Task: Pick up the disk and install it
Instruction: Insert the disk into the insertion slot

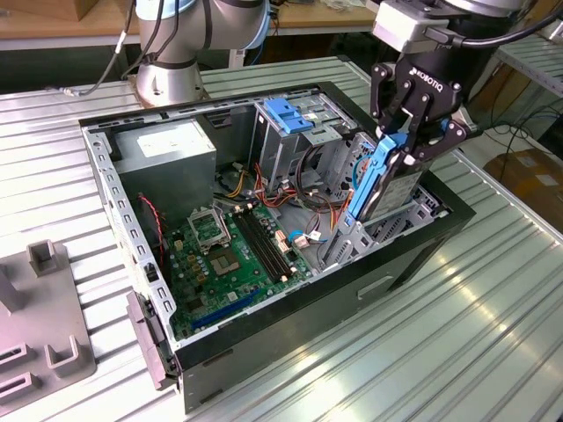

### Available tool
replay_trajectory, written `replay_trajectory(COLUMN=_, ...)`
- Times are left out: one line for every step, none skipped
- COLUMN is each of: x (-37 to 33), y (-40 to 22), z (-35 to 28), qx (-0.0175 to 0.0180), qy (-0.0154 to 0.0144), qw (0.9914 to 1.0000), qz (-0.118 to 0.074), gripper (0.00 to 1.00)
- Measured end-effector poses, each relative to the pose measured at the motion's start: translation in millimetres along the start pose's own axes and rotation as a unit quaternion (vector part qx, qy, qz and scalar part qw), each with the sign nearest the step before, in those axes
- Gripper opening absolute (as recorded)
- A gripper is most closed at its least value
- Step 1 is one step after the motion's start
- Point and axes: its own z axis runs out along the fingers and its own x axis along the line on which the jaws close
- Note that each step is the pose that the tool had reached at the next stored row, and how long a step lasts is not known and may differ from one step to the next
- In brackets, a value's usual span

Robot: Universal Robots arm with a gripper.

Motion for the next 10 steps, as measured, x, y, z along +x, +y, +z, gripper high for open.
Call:
replay_trajectory(x=-0.1, y=0.0, z=1.6, qx=0.0000, qy=0.0000, qw=1.00000, qz=0.000, gripper=0.37)
replay_trajectory(x=-0.1, y=0.0, z=2.5, qx=0.0000, qy=0.0000, qw=1.00000, qz=0.000, gripper=0.37)
replay_trajectory(x=-0.2, y=0.0, z=3.1, qx=0.0000, qy=0.0000, qw=1.00000, qz=0.000, gripper=0.37)
replay_trajectory(x=-0.2, y=0.0, z=4.1, qx=0.0000, qy=-0.0001, qw=1.00000, qz=0.000, gripper=0.37)
replay_trajectory(x=-0.2, y=0.0, z=4.8, qx=0.0000, qy=0.0000, qw=1.00000, qz=0.000, gripper=0.37)
replay_trajectory(x=-0.3, y=0.0, z=5.2, qx=0.0000, qy=0.0000, qw=1.00000, qz=0.000, gripper=0.37)
replay_trajectory(x=-0.3, y=0.0, z=5.8, qx=0.0000, qy=-0.0001, qw=1.00000, qz=0.000, gripper=0.37)
replay_trajectory(x=-0.3, y=0.0, z=6.2, qx=0.0000, qy=-0.0001, qw=1.00000, qz=0.000, gripper=0.37)
replay_trajectory(x=-0.3, y=0.0, z=6.7, qx=0.0000, qy=0.0000, qw=1.00000, qz=0.000, gripper=0.37)
replay_trajectory(x=-0.4, y=0.0, z=7.4, qx=0.0000, qy=0.0000, qw=1.00000, qz=0.000, gripper=0.37)
